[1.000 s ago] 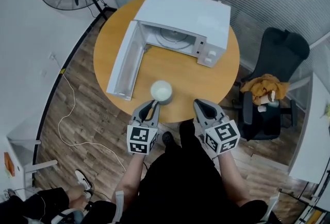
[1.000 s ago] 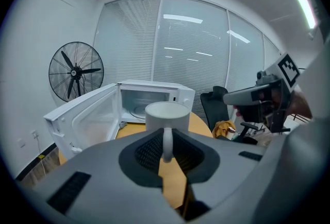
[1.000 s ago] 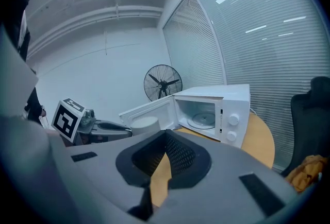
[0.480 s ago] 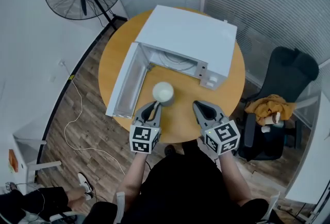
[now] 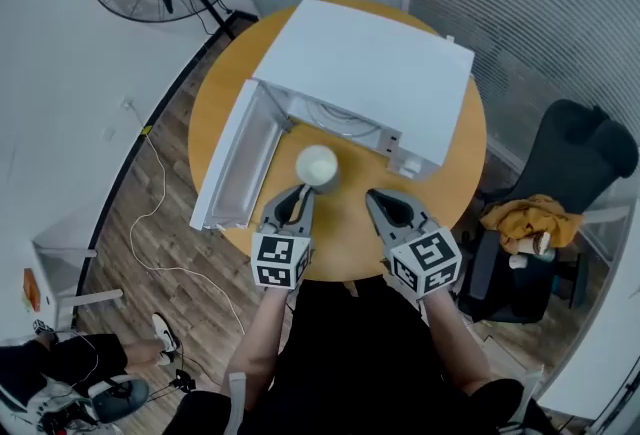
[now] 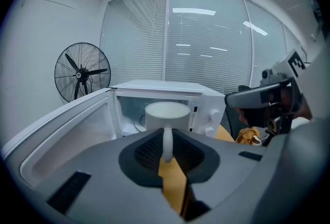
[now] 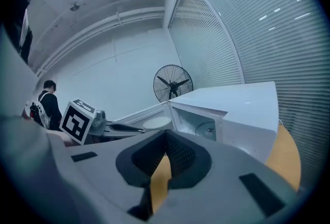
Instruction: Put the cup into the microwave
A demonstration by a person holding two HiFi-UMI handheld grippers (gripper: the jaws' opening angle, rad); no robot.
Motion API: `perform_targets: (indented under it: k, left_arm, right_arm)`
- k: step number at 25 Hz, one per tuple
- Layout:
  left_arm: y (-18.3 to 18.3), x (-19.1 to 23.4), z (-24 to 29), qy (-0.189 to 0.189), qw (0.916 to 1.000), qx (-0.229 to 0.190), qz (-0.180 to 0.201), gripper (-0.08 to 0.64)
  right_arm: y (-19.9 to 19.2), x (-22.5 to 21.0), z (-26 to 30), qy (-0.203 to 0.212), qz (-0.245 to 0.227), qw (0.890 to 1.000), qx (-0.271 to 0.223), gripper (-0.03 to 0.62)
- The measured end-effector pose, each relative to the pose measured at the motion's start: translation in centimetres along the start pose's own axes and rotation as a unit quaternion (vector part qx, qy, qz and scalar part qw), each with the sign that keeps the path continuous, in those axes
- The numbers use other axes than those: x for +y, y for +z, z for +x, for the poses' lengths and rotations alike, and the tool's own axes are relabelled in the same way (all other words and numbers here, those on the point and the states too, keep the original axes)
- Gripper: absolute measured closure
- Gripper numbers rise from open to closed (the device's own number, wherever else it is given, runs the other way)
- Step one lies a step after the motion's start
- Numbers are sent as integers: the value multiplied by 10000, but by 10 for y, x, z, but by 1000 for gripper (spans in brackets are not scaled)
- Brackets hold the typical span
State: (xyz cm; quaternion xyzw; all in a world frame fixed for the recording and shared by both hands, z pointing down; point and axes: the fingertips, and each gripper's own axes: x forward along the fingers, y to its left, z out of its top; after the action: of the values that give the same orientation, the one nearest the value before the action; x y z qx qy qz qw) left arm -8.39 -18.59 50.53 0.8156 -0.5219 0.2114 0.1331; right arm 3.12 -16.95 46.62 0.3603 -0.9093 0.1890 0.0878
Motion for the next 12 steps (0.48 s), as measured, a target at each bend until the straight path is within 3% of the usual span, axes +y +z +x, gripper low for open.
perform_targets:
  k: [12]
  left_arm:
    - [-7, 13, 32, 78, 9999, 124, -5, 518]
  right_arm:
    - [-13, -9, 23, 187, 107, 9995, 246, 583]
